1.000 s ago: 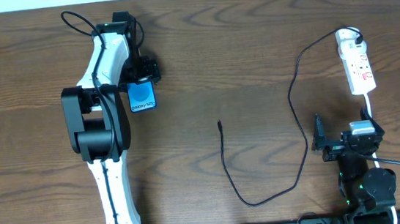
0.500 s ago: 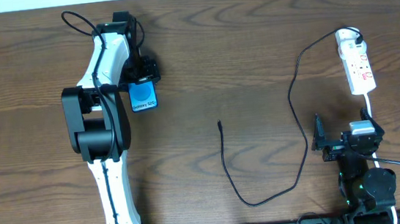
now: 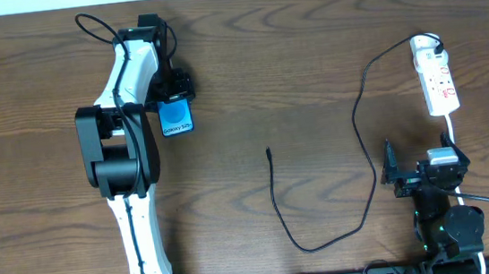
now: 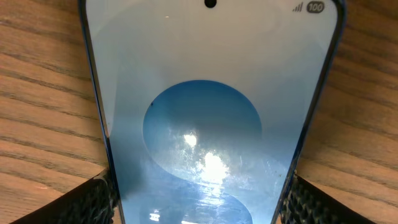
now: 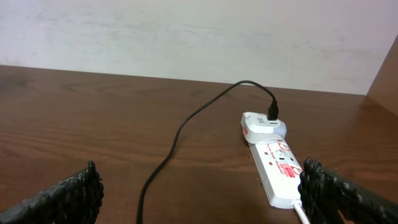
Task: Plug charger to phone and switch on socket
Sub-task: 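Close the left gripper on the phone's bottom edge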
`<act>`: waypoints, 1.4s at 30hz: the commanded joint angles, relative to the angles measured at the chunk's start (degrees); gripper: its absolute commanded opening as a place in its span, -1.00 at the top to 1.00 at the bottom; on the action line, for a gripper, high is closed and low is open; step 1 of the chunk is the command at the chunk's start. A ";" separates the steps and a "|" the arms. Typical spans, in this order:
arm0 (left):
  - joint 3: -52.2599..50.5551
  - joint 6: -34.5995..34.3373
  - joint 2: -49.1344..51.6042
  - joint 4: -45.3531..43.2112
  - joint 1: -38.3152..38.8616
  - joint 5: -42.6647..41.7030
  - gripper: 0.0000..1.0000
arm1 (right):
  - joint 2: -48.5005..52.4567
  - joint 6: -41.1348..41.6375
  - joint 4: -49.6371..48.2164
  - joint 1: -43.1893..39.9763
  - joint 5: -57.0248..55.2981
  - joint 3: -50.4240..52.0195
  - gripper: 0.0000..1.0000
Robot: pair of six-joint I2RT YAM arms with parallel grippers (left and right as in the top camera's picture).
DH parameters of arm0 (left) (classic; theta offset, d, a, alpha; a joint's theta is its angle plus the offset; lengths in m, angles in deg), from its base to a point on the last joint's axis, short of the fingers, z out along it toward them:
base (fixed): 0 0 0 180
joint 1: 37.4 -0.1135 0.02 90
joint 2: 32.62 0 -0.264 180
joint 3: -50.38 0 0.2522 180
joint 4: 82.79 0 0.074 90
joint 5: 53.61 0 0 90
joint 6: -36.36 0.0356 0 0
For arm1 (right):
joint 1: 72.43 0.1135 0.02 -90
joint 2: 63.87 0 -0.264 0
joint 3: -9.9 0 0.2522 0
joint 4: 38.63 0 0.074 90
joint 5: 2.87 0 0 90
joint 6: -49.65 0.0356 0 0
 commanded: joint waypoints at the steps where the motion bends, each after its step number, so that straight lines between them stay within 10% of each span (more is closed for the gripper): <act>1: -0.61 0.55 1.53 0.24 -0.33 1.64 -0.59 | -0.35 0.28 0.22 0.15 -0.46 0.07 -0.99; 25: -0.61 0.55 1.53 0.24 -0.33 1.64 -0.34 | -0.35 0.28 0.22 0.15 -0.46 0.07 -0.98; 42: -0.61 0.52 1.53 0.22 -0.33 1.64 0.81 | -0.35 0.28 0.22 0.15 -0.46 0.07 -0.99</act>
